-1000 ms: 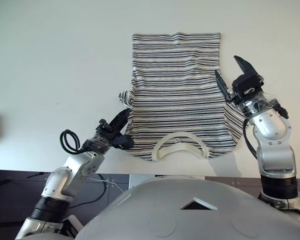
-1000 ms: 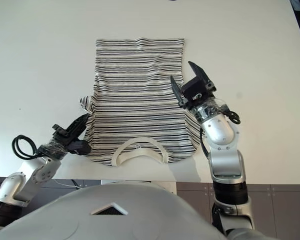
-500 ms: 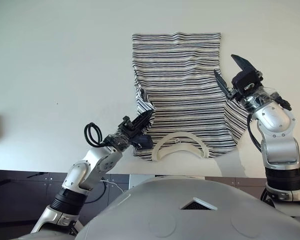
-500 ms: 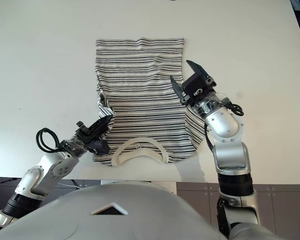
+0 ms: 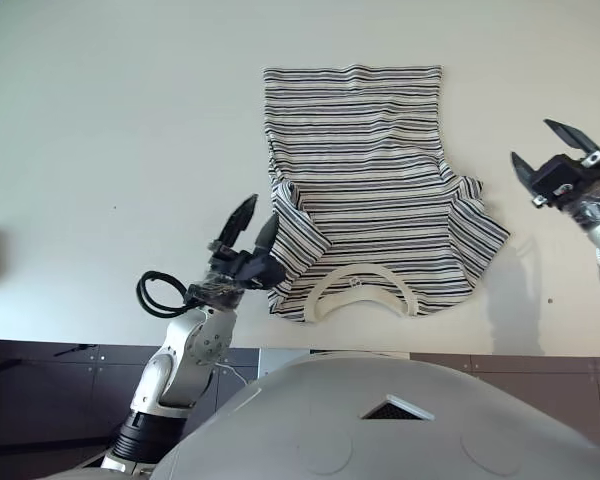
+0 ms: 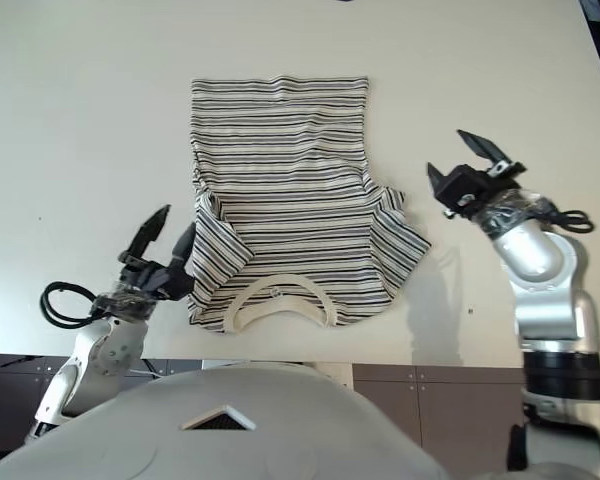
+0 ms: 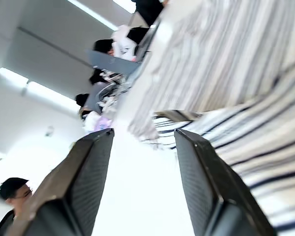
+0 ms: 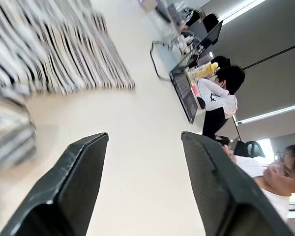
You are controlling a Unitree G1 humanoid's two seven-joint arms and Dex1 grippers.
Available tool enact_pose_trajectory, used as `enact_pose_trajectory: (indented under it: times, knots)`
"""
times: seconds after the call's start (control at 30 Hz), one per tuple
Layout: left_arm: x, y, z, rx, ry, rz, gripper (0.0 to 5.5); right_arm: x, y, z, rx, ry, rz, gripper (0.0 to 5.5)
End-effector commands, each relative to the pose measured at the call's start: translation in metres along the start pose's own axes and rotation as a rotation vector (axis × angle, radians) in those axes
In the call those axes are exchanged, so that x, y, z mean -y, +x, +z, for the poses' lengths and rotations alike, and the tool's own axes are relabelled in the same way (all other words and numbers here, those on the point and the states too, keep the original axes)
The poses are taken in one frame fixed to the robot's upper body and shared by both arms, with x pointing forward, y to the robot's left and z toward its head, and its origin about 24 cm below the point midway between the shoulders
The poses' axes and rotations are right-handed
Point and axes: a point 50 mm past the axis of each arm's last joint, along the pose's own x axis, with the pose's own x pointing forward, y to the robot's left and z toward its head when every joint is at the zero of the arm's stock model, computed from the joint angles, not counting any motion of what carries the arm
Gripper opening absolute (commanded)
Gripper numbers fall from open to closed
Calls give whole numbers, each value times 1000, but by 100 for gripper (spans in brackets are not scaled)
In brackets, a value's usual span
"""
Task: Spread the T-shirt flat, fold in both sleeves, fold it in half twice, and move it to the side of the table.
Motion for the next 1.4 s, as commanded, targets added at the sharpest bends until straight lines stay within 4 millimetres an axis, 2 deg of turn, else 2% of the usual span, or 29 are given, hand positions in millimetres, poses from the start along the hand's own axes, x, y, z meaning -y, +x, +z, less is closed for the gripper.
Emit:
enact_pose_trajectory:
  times: [0.03,0.17,0.23,0.3,0.4,0.5,0.63,0.7,0.8,0.93,1.3,1.4]
  knots:
    - [-21,12,11,-54,-92,246,265,-7,-20,-45,-48,-362,268,275]
    - [-20,12,9,-136,-143,311,265,-42,-55,-61,34,-452,529,275]
    - [-22,13,3,-200,-176,370,265,-53,-71,-61,83,-435,593,275]
    - [-24,15,1,-228,-188,406,265,-59,-79,-58,128,-415,626,275]
    - [-29,21,-1,-240,-186,450,265,-65,-76,-47,204,-397,629,275]
    - [-33,24,-3,-257,-178,489,265,-75,-57,-34,265,-376,581,275]
    - [-36,32,-5,-251,-175,501,265,-84,-44,-30,259,-359,547,275]
    - [-37,34,-6,-246,-175,500,265,-86,-43,-30,240,-351,536,275]
    - [-36,33,-7,-252,-173,500,265,-89,-52,-38,178,-344,529,275]
    - [-33,31,-8,-267,-176,502,265,-100,-60,-35,153,-329,510,275]
    - [-28,32,-8,-280,-194,510,268,-95,-55,-38,87,-320,457,62]
    - [-27,31,-7,-286,-200,516,268,-91,-53,-39,84,-325,448,19]
